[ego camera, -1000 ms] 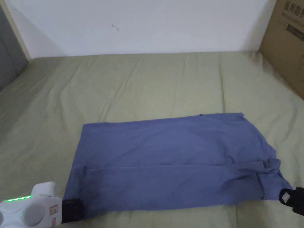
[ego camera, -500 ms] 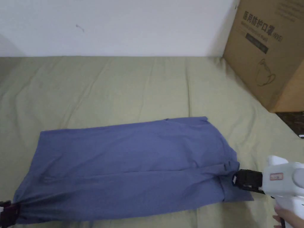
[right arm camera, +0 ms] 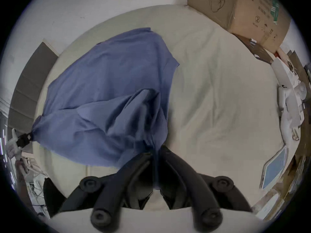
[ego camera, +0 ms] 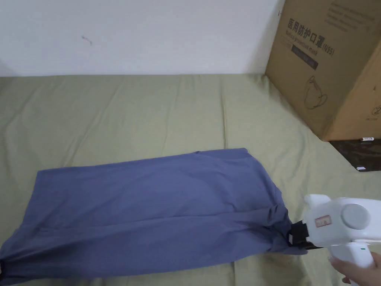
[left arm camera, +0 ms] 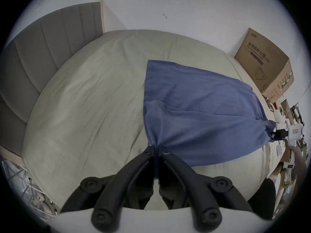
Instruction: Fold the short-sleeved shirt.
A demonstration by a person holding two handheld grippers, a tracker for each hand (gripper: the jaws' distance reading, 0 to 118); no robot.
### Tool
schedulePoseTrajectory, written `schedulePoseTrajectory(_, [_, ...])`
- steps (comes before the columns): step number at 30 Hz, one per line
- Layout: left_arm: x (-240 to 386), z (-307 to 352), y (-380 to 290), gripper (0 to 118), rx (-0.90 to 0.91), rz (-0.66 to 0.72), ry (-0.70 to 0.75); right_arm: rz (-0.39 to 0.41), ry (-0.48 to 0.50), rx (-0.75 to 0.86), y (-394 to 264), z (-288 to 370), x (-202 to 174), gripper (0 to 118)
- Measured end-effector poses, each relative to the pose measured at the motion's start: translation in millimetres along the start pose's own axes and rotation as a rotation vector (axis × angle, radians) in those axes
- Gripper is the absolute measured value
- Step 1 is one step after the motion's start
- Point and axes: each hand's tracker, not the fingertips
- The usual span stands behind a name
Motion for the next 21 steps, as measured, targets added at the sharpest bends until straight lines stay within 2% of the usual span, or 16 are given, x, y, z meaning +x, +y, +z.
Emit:
schedulePoseTrajectory(4, [-11,24,-2,3,0.018,-0.004,-0.019,-0.019,0.046,0.035,-20,46,13,3])
schedulePoseTrajectory(8, [-17,50,-25,3,-0.042,-0.058,-0.054,-0.029,0.047,0.008,-61,80,18,3])
schedulePoseTrajectory(14, [-30,53,-89,3,-0.150,-0.040,-0.099,-0.046,0.039,-0.082,-122,68,29,3])
schedulePoseTrajectory(18, [-35,49,-104,4,-0.143,0.000,-0.124,-0.097,0.043,-0.054,-136,57,23,4])
schedulePoseTrajectory(19, [-36,50,-104,9,-0.123,0.031,-0.134,-0.087,0.013,-0.039,-135,58,20,12])
schedulePoseTrajectory(20, [-37,53,-102,21,-0.112,0.055,-0.149,-0.071,-0.026,-0.035,-135,60,16,30])
schedulePoseTrajectory(21, [-37,56,-100,44,-0.102,0.067,-0.163,-0.061,-0.027,-0.035,-135,63,11,60])
